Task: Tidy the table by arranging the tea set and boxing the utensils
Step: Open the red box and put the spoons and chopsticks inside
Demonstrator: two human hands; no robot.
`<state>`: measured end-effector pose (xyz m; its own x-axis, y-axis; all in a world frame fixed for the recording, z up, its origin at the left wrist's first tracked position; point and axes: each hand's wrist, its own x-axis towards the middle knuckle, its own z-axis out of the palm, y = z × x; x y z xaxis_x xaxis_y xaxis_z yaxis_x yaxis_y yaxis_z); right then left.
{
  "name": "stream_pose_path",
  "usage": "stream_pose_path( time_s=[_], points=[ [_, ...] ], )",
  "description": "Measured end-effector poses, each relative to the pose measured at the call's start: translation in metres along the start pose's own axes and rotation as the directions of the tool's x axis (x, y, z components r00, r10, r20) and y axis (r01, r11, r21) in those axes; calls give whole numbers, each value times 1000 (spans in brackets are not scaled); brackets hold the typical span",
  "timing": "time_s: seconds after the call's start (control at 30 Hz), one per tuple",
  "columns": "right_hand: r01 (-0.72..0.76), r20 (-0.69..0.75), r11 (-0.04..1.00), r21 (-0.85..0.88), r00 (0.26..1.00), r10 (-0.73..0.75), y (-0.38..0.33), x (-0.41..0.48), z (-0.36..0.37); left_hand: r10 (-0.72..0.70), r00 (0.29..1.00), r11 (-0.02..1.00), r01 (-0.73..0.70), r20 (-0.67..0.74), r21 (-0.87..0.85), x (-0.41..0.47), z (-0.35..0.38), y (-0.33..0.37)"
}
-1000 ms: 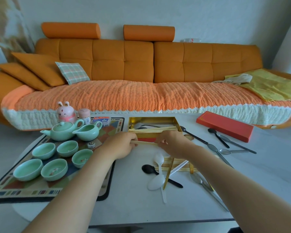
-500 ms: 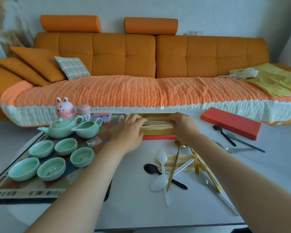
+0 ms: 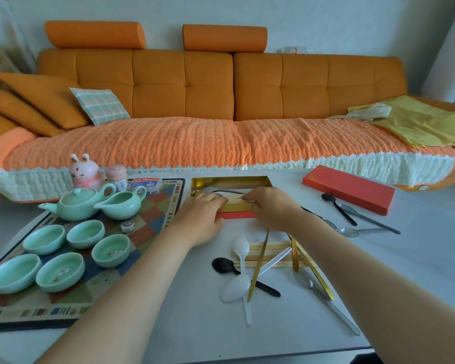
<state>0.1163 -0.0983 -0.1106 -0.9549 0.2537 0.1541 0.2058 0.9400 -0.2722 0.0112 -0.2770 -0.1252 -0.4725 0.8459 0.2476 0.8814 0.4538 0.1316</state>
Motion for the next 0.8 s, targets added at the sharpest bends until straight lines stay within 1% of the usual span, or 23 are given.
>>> stream_pose_path(
  time_s=[0.07, 0.13, 0.17, 0.23, 0.27, 0.3, 0.33, 0.4, 0.43, 0.5, 0.57, 0.67, 0.8],
  points=[
    [69, -105, 997, -26, 992, -72, 2, -2, 0, 21, 998, 1000, -19, -60, 24, -1, 1, 2],
    [145, -211, 988, -52, 966, -153, 2, -5, -1, 60, 988, 997, -53, -140, 53, -1, 0, 6],
    [163, -239, 986, -47, 956, -169, -1, -8, -3, 84, 980, 996, -75, -182, 58, -1, -1, 9],
    [165, -214, 986, -8, 963, -163, -10, -14, -11, 116, 963, 993, -115, -242, 19, -3, -4, 18],
    [162, -161, 987, 8, 974, -158, -13, -18, -14, 109, 965, 992, -120, -238, -32, -5, -6, 23],
    [157, -79, 988, 3, 984, -157, -16, -23, -17, 85, 975, 990, -106, -204, -95, -8, -7, 28],
    [160, 3, 987, -22, 987, -160, -18, -27, -20, 49, 990, 986, -69, -134, -150, -11, -7, 33],
    [169, 144, 983, -72, 977, -157, -19, -35, -22, -21, 999, 981, 28, 40, -190, -17, -5, 40],
    [177, 188, 980, -90, 969, -158, -19, -38, -23, -42, 994, 980, 61, 105, -188, -19, -4, 41],
    [188, 229, 975, -117, 961, -158, -16, -42, -23, -50, 984, 982, 80, 172, -173, -22, -4, 41],
    [188, 214, 972, -140, 964, -156, -16, -43, -22, -55, 978, 978, 93, 200, -184, -24, -7, 39],
    [152, 147, 973, -172, 981, -127, -18, -41, -15, -71, 972, 969, 121, 226, -217, -26, -10, 35],
    [103, 35, 975, -196, 995, -98, -28, -36, 4, -109, 971, 957, 160, 213, -241, -28, -11, 34]
  ],
)
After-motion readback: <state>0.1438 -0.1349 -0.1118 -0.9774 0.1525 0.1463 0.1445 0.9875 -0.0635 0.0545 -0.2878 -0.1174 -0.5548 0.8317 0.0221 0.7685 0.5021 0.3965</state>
